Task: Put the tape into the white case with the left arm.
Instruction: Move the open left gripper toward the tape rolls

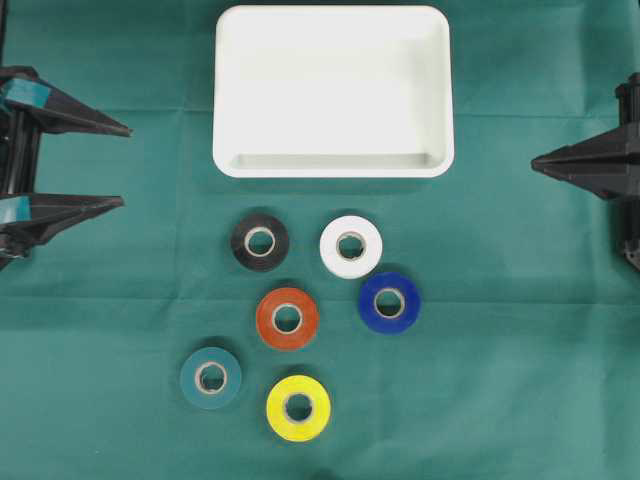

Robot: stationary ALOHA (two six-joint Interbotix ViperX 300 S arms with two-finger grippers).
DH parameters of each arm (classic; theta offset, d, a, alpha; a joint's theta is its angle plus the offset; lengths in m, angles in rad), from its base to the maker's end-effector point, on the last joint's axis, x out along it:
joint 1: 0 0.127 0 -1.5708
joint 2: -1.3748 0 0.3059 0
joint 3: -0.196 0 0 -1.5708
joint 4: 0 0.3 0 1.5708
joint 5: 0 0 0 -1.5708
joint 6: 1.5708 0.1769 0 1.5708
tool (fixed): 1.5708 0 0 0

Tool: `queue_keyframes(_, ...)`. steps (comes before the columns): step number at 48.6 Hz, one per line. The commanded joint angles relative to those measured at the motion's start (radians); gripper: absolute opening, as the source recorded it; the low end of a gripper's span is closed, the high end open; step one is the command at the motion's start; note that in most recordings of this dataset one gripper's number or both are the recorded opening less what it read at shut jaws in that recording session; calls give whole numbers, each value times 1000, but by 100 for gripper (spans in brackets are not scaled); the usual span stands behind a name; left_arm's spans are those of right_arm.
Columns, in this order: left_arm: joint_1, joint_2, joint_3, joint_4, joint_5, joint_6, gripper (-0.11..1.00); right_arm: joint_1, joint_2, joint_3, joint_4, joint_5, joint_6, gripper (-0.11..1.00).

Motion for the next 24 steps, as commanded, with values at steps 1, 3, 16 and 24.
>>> queue_keyframes(1, 17, 51, -35, 0, 8, 2, 98, -3, 3, 5, -32, 9, 0, -9)
queue_keyframes(3, 26, 75, -41, 0, 20, 0, 98, -3, 2, 18, -58, 21, 2, -9)
queue_keyframes(16, 52, 189, -91, 0, 100, -2, 98, -5, -37, 69, -97, 132, 11, -9)
queue_keyframes(24, 52, 255, -123, 0, 158, -5, 98, -5, -60, 100, -98, 212, 14, -9)
